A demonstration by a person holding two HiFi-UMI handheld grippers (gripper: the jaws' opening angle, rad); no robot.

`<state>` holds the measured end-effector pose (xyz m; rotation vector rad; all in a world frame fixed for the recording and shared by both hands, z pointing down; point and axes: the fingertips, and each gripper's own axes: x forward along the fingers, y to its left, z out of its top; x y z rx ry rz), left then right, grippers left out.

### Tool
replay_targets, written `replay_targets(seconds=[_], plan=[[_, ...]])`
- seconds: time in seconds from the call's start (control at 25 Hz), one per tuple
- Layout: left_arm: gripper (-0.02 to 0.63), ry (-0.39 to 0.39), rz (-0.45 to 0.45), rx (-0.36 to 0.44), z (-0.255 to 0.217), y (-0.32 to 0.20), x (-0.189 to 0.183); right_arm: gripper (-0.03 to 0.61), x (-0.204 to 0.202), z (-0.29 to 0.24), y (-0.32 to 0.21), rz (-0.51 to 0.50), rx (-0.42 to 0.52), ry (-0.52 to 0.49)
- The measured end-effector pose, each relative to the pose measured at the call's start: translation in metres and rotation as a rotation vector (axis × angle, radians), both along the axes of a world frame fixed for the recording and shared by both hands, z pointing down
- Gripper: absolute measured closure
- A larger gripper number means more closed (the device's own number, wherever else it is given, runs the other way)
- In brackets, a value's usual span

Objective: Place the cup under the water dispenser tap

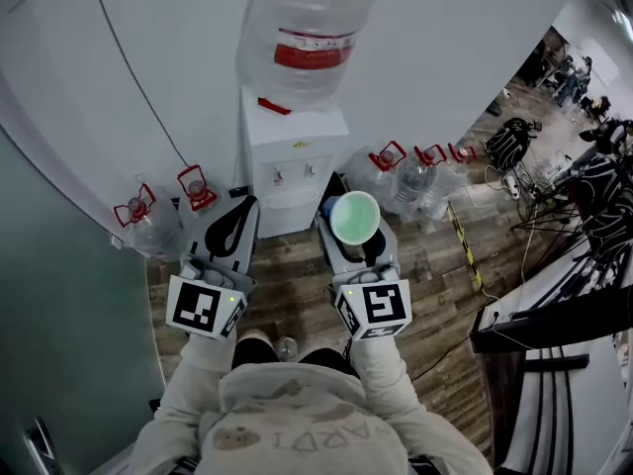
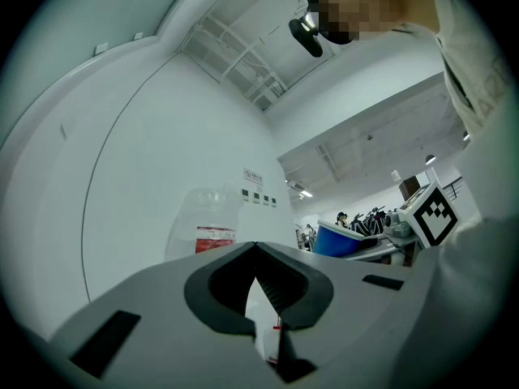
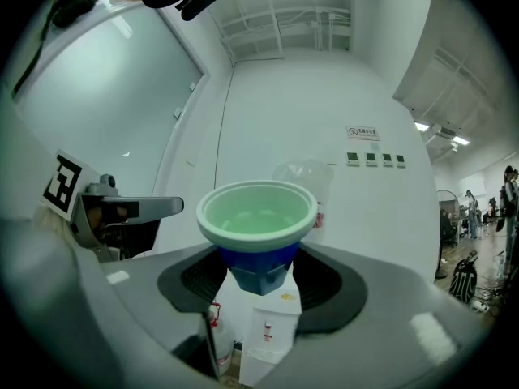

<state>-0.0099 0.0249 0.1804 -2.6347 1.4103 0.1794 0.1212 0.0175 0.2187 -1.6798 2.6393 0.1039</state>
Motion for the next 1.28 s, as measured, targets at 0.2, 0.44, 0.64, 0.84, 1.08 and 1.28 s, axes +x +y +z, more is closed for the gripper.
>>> replay_targets(seconds=[0.2,0.44,0.64,0.84,1.08,1.28], plan=[[0.609,-0.008,-0.007,-0.012,0.004,-0.02,0.001,0.318,-0.002,0.01,-0.023,-0.016,-0.022,-0.003],[0.609,-0.01,-0.002,-0.029,0.011,-0.06,-0.006,0.316,-0.01,0.021,-0.062,-0.013,-0.049,0.004],[0.609,-0.011,0.018,-0.033,0.013,-0.105,-0.014,0.316,-0.015,0.03,-0.104,0.008,-0.074,0.001],[0.609,-0.024,0.037,-0.041,0.018,-0.153,-0.023,0.316,-0.025,0.041,-0.149,0.023,-0.098,0.001],[0.609,-0.023,0.066,-0.061,0.033,-0.205,-0.033,0.316,-0.036,0.063,-0.197,0.04,-0.14,0.009],[0.609,-0.031,0.091,-0.082,0.053,-0.234,-0.035,0.316,-0.042,0.09,-0.224,0.045,-0.182,0.022]])
